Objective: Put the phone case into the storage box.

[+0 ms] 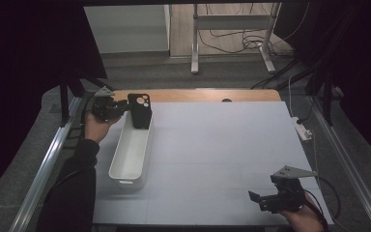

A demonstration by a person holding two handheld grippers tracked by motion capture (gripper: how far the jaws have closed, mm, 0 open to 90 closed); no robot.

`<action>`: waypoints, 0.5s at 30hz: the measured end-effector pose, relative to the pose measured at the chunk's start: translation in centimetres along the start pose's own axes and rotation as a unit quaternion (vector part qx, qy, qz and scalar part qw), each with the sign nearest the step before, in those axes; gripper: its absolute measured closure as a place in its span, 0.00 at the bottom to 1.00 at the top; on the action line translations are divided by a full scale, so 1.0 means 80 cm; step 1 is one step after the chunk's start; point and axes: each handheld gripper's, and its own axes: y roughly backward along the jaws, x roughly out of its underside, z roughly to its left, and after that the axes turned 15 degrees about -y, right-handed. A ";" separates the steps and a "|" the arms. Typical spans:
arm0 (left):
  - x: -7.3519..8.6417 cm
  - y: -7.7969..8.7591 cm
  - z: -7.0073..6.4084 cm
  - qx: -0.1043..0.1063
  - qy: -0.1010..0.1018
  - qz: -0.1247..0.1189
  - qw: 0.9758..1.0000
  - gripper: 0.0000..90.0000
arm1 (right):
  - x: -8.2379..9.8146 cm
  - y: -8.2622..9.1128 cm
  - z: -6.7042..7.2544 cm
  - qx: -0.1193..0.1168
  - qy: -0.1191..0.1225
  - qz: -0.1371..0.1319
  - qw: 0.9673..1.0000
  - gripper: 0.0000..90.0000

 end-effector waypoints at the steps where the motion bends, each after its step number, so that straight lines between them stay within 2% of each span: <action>1: 0.000 0.001 -0.001 0.000 0.002 0.004 1.000 0.68 | 0.000 0.000 0.000 0.000 0.000 -0.001 1.000 0.00; 8: 0.001 0.009 -0.008 0.007 0.027 0.010 1.000 0.57 | 0.000 0.001 0.000 0.001 0.002 -0.003 1.000 0.00; 15: 0.005 0.017 -0.013 0.016 0.030 0.014 0.999 0.50 | 0.001 0.001 0.001 0.001 0.003 -0.004 1.000 0.00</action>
